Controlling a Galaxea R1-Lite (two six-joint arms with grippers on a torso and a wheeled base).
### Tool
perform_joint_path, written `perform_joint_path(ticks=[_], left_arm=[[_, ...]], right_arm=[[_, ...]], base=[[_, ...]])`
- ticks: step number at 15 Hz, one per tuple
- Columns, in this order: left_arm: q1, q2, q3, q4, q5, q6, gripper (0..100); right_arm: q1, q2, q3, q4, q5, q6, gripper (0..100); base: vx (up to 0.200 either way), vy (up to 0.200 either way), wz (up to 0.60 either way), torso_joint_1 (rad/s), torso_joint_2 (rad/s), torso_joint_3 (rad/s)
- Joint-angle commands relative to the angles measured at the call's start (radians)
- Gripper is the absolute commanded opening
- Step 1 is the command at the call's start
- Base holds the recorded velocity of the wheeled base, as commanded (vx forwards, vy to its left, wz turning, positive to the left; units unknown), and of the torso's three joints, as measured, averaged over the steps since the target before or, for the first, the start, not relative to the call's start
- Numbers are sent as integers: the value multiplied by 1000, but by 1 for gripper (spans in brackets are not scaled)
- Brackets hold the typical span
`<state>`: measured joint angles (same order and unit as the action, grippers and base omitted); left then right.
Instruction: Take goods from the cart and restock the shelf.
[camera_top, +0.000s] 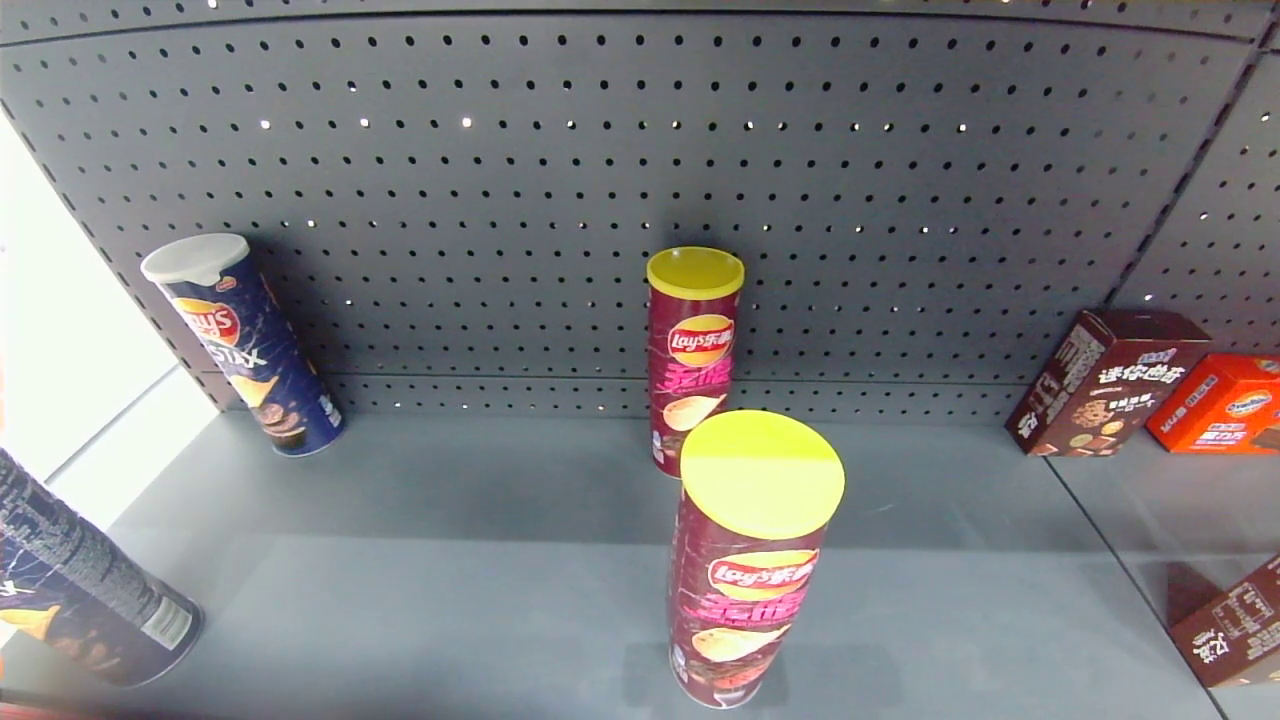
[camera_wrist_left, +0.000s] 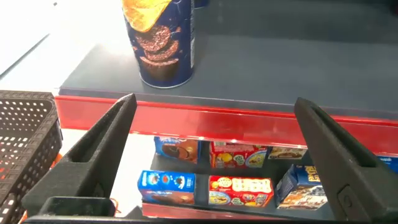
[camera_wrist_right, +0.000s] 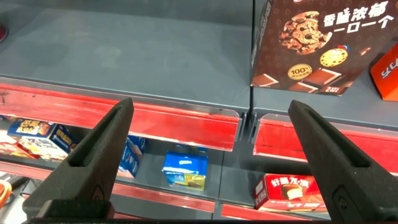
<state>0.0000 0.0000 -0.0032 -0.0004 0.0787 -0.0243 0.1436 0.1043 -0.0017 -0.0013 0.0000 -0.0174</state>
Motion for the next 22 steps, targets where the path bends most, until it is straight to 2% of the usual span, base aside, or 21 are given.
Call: perform_joint_path(ticks=[1,3,4,5,7,8,10,13,15,17,19,22], left_arm=[[0,2,0,-1,3,0,100],[0,0,0,-1,3,3,100],[0,2,-1,0,1,6,100],[0,0,-1,0,1,7,100],[0,0,-1,0,-2,7,100],[0,0,-1,2,-2,7,100],[0,0,-1,2,-2,7,100],[0,0,-1,2,-2,6,100],[0,0,-1,2,-2,6,100],[0,0,-3,2,-4,6,100],[-2,0,-3,2,-5,6,100],[-2,0,-3,3,-7,6,100]], right_arm=[[1,2,0,0,6,-1,100],[2,9,-29,-29,11,-4,100],[-6,72,-182,-52,29,-4,100],[5,157,-228,-31,32,-19,100],[14,183,-302,-2,114,-101,100],[17,209,-340,18,152,-101,100],[33,333,-420,32,219,-101,100],[59,585,-581,29,265,-105,100],[105,724,-646,-9,265,-118,100],[200,910,-701,-126,261,-131,100],[286,1023,-741,-148,253,-141,100],[358,1103,-738,-148,236,-165,100]], base=[[0,0,0,0,0,0],[0,0,0,0,0,0],[0,0,0,0,0,0],[0,0,0,0,0,0],[0,0,0,0,0,0],[0,0,0,0,0,0],[0,0,0,0,0,0],[0,0,0,0,0,0],[0,0,0,0,0,0],[0,0,0,0,0,0],[0,0,0,0,0,0],[0,0,0,0,0,0]])
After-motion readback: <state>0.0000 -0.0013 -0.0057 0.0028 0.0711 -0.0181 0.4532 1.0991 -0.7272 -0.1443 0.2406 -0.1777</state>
